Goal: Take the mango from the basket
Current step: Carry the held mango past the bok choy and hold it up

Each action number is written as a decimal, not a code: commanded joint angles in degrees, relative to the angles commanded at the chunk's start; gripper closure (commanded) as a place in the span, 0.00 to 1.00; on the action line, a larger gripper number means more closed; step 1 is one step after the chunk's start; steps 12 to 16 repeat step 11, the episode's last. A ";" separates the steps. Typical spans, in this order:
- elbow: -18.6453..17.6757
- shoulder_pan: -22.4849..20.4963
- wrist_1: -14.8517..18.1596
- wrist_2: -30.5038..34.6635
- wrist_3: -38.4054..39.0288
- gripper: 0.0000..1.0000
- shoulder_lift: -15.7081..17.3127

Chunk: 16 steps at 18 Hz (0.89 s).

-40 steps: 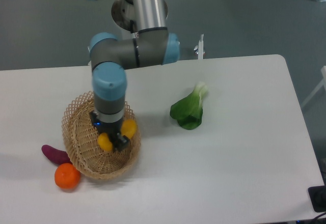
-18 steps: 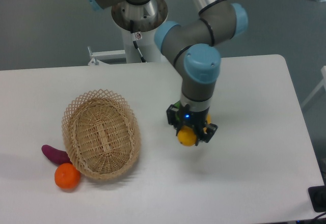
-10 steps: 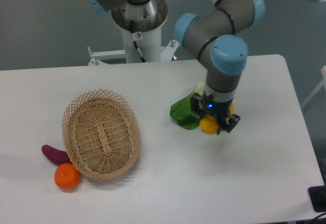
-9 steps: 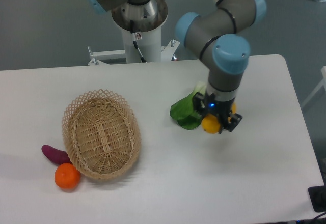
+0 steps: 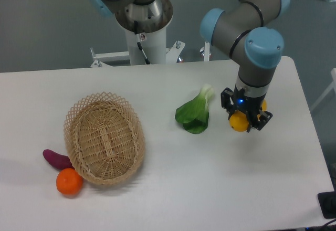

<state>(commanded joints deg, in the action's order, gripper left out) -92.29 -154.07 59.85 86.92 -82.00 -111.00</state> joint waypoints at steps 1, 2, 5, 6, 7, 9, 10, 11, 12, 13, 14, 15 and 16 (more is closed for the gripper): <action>0.26 -0.17 0.09 0.00 0.00 0.72 -0.09; 0.26 -0.09 0.09 0.00 0.00 0.72 0.00; 0.35 -0.18 0.00 0.00 0.09 0.72 -0.09; 0.27 -0.18 -0.09 0.00 0.09 0.72 -0.09; 0.26 -0.18 0.00 0.00 0.00 0.72 -0.09; 0.27 -0.18 0.00 0.00 0.00 0.73 -0.09; 0.26 -0.18 0.00 0.00 0.00 0.73 -0.09; 0.18 -0.26 0.00 0.00 0.00 0.73 -0.09; 0.18 -0.26 0.00 0.00 0.00 0.73 -0.09; 0.18 -0.26 0.00 0.00 0.00 0.73 -0.09; 0.18 -0.26 0.00 0.00 0.00 0.73 -0.09; 0.18 -0.26 0.00 0.00 0.00 0.73 -0.09; 0.18 -0.26 0.00 0.00 0.00 0.73 -0.09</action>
